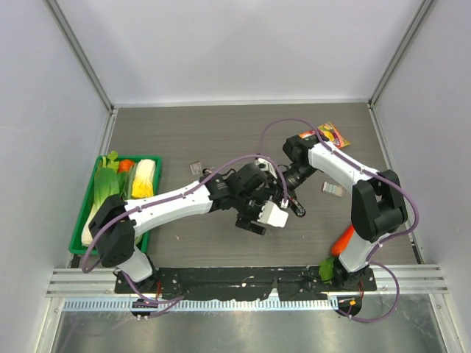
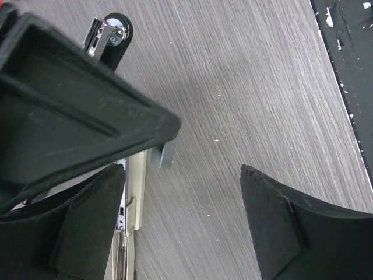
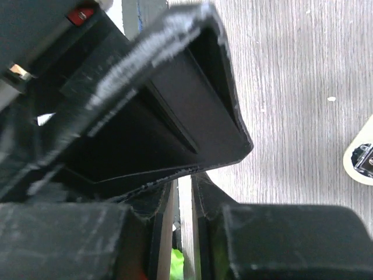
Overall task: Load the staples into the stapler
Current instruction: Pick up the staple from the center of the board.
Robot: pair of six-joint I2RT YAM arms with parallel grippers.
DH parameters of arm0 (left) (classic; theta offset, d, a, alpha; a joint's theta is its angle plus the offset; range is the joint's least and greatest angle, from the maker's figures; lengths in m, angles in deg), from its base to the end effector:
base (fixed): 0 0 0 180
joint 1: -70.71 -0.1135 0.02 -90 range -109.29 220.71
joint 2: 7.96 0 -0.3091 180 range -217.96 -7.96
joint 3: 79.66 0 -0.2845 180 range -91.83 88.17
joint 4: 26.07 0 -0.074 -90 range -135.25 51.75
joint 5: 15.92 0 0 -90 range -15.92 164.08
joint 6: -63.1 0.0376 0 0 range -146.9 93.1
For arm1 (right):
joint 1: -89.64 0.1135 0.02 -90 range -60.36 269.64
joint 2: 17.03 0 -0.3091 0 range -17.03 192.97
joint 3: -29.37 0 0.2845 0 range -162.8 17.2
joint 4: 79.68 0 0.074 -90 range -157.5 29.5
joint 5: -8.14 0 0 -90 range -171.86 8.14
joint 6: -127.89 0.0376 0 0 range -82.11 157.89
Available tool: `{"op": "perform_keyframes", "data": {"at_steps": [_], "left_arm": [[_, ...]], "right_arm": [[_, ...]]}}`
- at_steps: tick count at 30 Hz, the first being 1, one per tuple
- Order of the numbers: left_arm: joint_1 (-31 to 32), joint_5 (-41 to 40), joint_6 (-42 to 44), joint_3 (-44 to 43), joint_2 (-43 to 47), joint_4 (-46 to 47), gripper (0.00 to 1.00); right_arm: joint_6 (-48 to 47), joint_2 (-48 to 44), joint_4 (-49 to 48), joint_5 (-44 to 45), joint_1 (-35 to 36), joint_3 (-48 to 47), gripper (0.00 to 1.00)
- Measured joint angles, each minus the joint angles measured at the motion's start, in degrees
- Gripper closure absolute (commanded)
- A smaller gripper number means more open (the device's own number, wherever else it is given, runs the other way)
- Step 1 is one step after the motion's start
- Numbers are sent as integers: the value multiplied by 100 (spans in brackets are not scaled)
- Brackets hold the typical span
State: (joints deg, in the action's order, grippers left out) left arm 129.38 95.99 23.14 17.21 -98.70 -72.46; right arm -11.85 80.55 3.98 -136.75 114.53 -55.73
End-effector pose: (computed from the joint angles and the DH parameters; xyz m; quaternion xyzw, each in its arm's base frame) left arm 0.1804 -0.3233 0.2968 0.7930 0.4964 -0.2031 0.2889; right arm 0.2849 0.1661 0.2633 -0.5176 0.7198 0.4597 0.0526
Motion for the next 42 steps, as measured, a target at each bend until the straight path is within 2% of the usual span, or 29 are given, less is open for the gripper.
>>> {"op": "perform_keyframes", "data": {"at_steps": [5,13,15,25,42], "left_arm": [[109,-221,-11,-70,-160,-9,23],[133,-400,-144,-129,-269,28,35],[140,-424,-179,-146,-310,39,41],[223,-601,-306,-223,-444,98,51],[291,-977,-328,-372,-577,120,82]], "right_arm": [[-684,111,306,-334,-133,-151,88],[-1128,358,437,-595,-175,-157,88],[-1189,415,448,-632,-192,-160,88],[-1399,446,507,-774,-317,-188,87],[-1460,501,573,-772,-326,-188,83]]}}
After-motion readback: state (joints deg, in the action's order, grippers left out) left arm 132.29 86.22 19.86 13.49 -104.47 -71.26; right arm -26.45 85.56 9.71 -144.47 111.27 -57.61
